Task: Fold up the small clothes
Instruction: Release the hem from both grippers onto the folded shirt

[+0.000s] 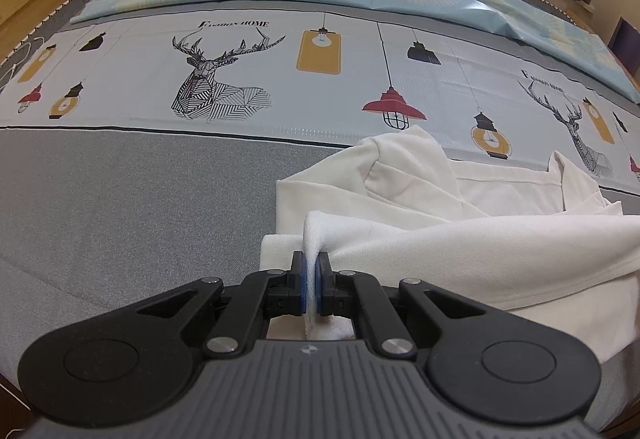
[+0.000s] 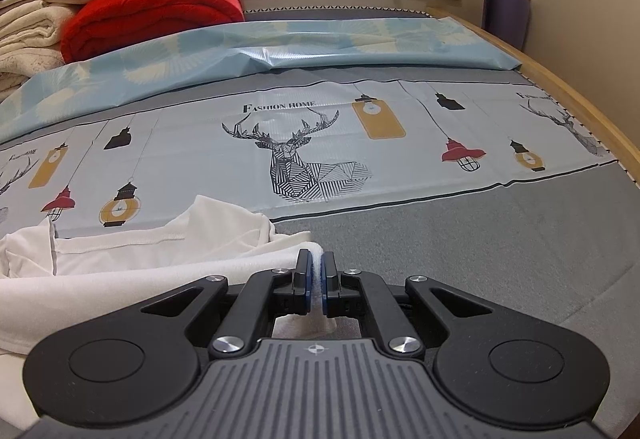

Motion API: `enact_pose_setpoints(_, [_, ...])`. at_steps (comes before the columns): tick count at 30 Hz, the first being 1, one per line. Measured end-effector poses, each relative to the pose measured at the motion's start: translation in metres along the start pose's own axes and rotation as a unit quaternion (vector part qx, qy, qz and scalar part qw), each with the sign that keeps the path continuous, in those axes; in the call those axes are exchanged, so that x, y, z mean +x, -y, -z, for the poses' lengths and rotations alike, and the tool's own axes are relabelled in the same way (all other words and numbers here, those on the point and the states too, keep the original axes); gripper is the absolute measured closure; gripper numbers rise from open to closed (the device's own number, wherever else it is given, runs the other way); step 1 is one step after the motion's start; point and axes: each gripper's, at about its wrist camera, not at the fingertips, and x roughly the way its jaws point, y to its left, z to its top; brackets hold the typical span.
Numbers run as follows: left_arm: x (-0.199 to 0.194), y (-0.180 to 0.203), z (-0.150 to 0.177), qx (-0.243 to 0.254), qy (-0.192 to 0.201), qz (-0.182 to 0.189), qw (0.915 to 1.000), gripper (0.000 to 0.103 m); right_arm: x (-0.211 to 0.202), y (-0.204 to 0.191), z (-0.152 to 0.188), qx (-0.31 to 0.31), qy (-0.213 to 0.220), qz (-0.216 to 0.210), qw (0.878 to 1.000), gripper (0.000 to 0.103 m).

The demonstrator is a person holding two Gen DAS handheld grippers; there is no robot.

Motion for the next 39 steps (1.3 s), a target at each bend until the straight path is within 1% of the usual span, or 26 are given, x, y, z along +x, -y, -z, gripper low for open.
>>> enact_pose_setpoints(3, [-0.002, -0.004, -0.001, -0.008, 0.005, 0.009, 0.9999, 0.096, 0.000, 0.001, 0.000, 0.002, -0.002, 0.002, 1.000, 0.098])
enact_pose_setpoints(4, [-0.004, -0.008, -0.002, -0.017, 0.009, 0.013, 0.9997, 0.093, 0.000, 0.001, -0.001, 0.002, -0.001, 0.005, 1.000, 0.098])
enact_pose_setpoints(5, [-0.007, -0.014, -0.002, -0.029, 0.016, 0.014, 0.9994, 0.087, -0.001, 0.002, -0.001, 0.003, 0.002, 0.012, 1.000, 0.098])
enact_pose_setpoints(6, [-0.009, -0.019, -0.003, -0.040, 0.021, 0.013, 0.9989, 0.084, -0.002, 0.003, -0.002, 0.006, 0.007, 0.022, 1.000, 0.098])
enact_pose_setpoints(8, [-0.013, -0.034, -0.004, -0.065, 0.028, 0.012, 0.9974, 0.084, -0.005, 0.012, -0.003, 0.026, 0.015, 0.040, 0.999, 0.098])
enact_pose_setpoints(10, [-0.015, -0.048, -0.004, -0.083, 0.029, 0.010, 0.9961, 0.084, -0.007, 0.026, -0.003, 0.055, 0.016, 0.048, 0.997, 0.098])
enact_pose_setpoints(12, [-0.016, -0.061, -0.002, -0.095, 0.023, 0.015, 0.9951, 0.084, -0.008, 0.038, -0.002, 0.075, 0.011, 0.039, 0.996, 0.098])
enact_pose_setpoints(13, [-0.016, -0.066, -0.001, -0.098, 0.018, 0.021, 0.9948, 0.084, -0.009, 0.041, 0.000, 0.075, 0.008, 0.034, 0.997, 0.098])
enact_pose_setpoints(15, [-0.015, -0.073, 0.002, -0.094, 0.007, 0.028, 0.9951, 0.080, -0.009, 0.047, 0.003, 0.067, 0.000, 0.016, 0.998, 0.096])
enact_pose_setpoints(16, [-0.015, -0.075, 0.004, -0.090, 0.003, 0.028, 0.9955, 0.078, -0.009, 0.049, 0.005, 0.062, -0.010, 0.002, 0.998, 0.096])
enact_pose_setpoints(18, [-0.014, -0.073, 0.007, -0.073, -0.005, 0.030, 0.9969, 0.070, -0.006, 0.049, 0.010, 0.041, -0.029, -0.013, 0.999, 0.095])
enact_pose_setpoints(19, [-0.012, -0.070, 0.008, -0.065, -0.011, 0.035, 0.9972, 0.068, -0.005, 0.047, 0.013, 0.027, -0.037, -0.019, 0.999, 0.095])
enact_pose_setpoints(21, [-0.006, -0.061, 0.012, -0.049, -0.029, 0.052, 0.9970, 0.060, 0.000, 0.045, 0.017, 0.005, -0.054, -0.031, 0.998, 0.095])
enact_pose_setpoints(22, [0.000, -0.054, 0.011, -0.031, -0.040, 0.058, 0.9970, 0.060, 0.002, 0.044, 0.018, -0.002, -0.062, -0.035, 0.997, 0.095])
enact_pose_setpoints(23, [0.005, -0.045, 0.010, -0.001, -0.045, 0.056, 0.9974, 0.060, 0.005, 0.043, 0.019, -0.005, -0.070, -0.037, 0.997, 0.095])
enact_pose_setpoints(25, [0.016, -0.027, 0.008, 0.075, -0.044, 0.031, 0.9958, 0.059, 0.012, 0.043, 0.021, -0.004, -0.085, -0.042, 0.996, 0.095])
enact_pose_setpoints(27, [0.025, -0.016, 0.006, 0.119, -0.034, 0.019, 0.9921, 0.059, 0.017, 0.042, 0.020, -0.003, -0.094, -0.049, 0.994, 0.095])
enact_pose_setpoints(28, [0.029, -0.013, 0.004, 0.128, -0.028, 0.022, 0.9911, 0.059, 0.020, 0.040, 0.020, -0.007, -0.098, -0.053, 0.994, 0.095])
enact_pose_setpoints(31, [0.038, -0.006, -0.005, 0.128, -0.018, 0.049, 0.9904, 0.059, 0.031, 0.028, 0.022, -0.038, -0.107, -0.062, 0.992, 0.095])
enact_pose_setpoints(32, [0.038, -0.001, -0.009, 0.133, -0.007, 0.053, 0.9896, 0.056, 0.036, 0.024, 0.022, -0.051, -0.110, -0.064, 0.991, 0.095])
enact_pose_setpoints(33, [0.037, 0.005, -0.012, 0.142, 0.009, 0.054, 0.9884, 0.052, 0.041, 0.019, 0.023, -0.064, -0.111, -0.065, 0.990, 0.095])
enact_pose_setpoints(35, [0.038, 0.014, -0.018, 0.157, 0.028, 0.056, 0.9857, 0.048, 0.049, 0.013, 0.021, -0.079, -0.108, -0.063, 0.989, 0.095])
enact_pose_setpoints(39, [0.048, 0.026, -0.028, 0.169, 0.039, 0.057, 0.9832, 0.047, 0.067, 0.009, 0.011, -0.067, -0.094, -0.058, 0.992, 0.095])
